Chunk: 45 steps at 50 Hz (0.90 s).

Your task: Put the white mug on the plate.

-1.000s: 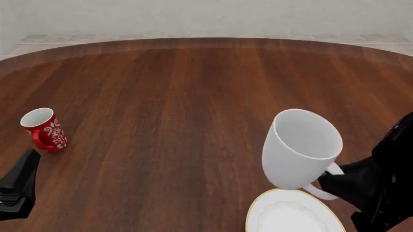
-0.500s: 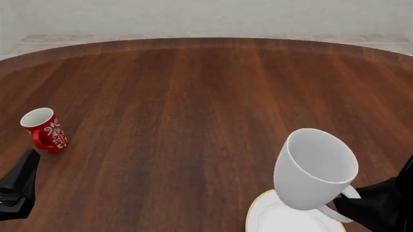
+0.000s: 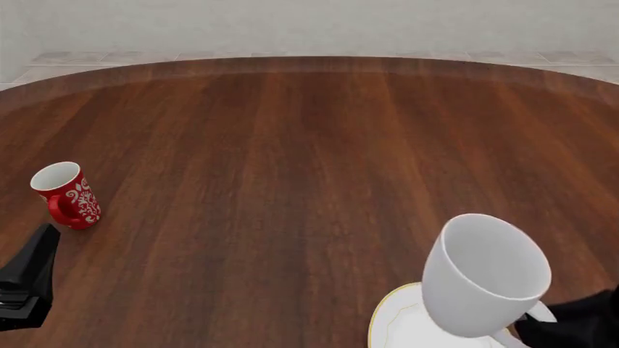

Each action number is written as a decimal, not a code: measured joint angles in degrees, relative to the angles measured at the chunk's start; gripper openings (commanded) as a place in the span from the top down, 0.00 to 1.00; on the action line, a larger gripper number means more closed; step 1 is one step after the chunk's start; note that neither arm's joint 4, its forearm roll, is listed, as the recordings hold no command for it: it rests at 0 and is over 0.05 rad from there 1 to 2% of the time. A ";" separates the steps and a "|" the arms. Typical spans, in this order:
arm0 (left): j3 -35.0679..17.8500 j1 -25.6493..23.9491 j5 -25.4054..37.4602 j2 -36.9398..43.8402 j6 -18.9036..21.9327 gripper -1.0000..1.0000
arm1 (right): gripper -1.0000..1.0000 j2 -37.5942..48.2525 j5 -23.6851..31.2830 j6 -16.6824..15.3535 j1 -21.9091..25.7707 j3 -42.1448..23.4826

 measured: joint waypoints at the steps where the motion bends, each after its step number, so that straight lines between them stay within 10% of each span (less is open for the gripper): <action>1: -0.01 0.00 -0.01 0.02 0.00 0.00 | 1.00 -0.08 0.07 0.02 0.03 0.10; 45: -0.09 0.00 -0.09 0.18 0.00 0.00 | 1.00 -1.60 -2.17 2.92 1.76 6.94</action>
